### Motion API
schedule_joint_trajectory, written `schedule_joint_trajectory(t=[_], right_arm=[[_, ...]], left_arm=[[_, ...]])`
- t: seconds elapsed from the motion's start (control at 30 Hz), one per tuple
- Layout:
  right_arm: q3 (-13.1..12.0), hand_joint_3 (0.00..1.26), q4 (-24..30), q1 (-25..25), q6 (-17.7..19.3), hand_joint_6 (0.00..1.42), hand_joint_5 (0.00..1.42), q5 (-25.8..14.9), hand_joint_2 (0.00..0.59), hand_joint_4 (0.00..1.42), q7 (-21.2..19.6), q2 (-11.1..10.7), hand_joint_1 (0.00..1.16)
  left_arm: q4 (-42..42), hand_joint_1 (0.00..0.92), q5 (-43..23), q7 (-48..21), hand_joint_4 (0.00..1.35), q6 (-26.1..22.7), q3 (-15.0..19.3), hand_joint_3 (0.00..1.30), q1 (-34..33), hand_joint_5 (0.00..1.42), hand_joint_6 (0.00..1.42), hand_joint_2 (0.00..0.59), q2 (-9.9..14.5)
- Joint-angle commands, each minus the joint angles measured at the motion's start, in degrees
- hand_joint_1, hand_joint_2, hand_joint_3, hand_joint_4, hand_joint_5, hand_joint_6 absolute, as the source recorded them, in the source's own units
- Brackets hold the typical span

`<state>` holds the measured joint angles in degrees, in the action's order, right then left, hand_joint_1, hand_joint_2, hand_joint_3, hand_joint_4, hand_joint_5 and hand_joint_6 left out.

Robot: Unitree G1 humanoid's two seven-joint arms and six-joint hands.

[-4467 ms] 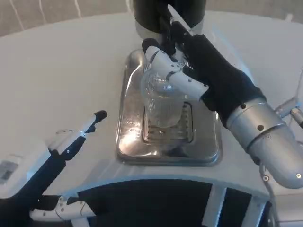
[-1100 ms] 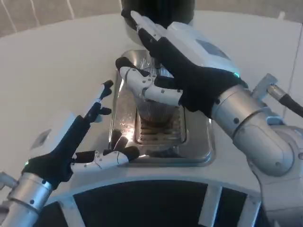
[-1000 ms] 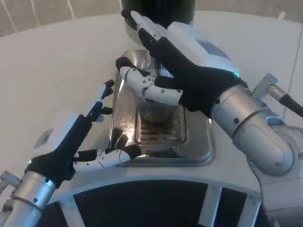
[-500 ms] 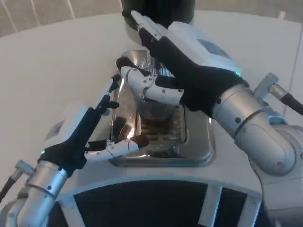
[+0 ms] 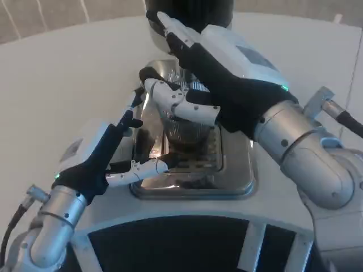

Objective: Grasp the cup under the faucet to collect the drink, then remove the cup.

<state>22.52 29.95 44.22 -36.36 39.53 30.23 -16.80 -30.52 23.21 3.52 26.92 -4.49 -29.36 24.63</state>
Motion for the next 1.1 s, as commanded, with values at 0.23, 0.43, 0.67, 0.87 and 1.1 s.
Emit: schedule_joint_trajectory(t=[0.23, 0.43, 0.67, 0.87, 1.1], right_arm=[[0.7, 0.00, 0.0, -2.3, 0.8, 0.00, 0.00, -0.4, 0.508, 0.00, 1.2, 0.7, 0.21], [-0.4, 0.00, 1.8, -3.5, 1.1, 0.00, 0.00, 0.7, 0.508, 0.00, -0.4, 1.1, 0.21], [-2.1, 0.00, 4.1, -4.6, 1.8, 0.00, 0.00, 1.9, 0.508, 0.00, -2.8, 1.5, 0.21], [-3.4, 0.00, 8.1, -7.2, 3.1, 0.00, 0.00, 2.3, 0.505, 0.00, -4.5, 1.7, 0.22], [-4.6, 0.00, 12.9, -10.5, 3.7, 0.00, 0.00, 3.3, 0.507, 0.00, -4.2, 1.8, 0.23]], left_arm=[[-3.4, 0.316, 0.4, 1.6, 0.00, 0.9, -1.4, 0.00, -2.0, 0.24, 0.29, 0.054, 0.0], [-3.3, 0.315, 0.2, 1.6, 0.00, 1.0, -1.4, 0.00, -1.8, 0.25, 0.29, 0.055, 0.2], [-1.7, 0.315, 0.1, 1.3, 0.00, 1.2, -1.3, 0.00, -0.8, 0.25, 0.29, 0.055, 0.5], [0.2, 0.315, 0.0, 0.9, 0.00, 1.3, -1.2, 0.00, 0.3, 0.25, 0.29, 0.055, 0.7], [1.9, 0.313, 0.0, 0.6, 0.00, 0.9, -1.2, 0.00, 1.4, 0.25, 0.29, 0.056, 0.7]])
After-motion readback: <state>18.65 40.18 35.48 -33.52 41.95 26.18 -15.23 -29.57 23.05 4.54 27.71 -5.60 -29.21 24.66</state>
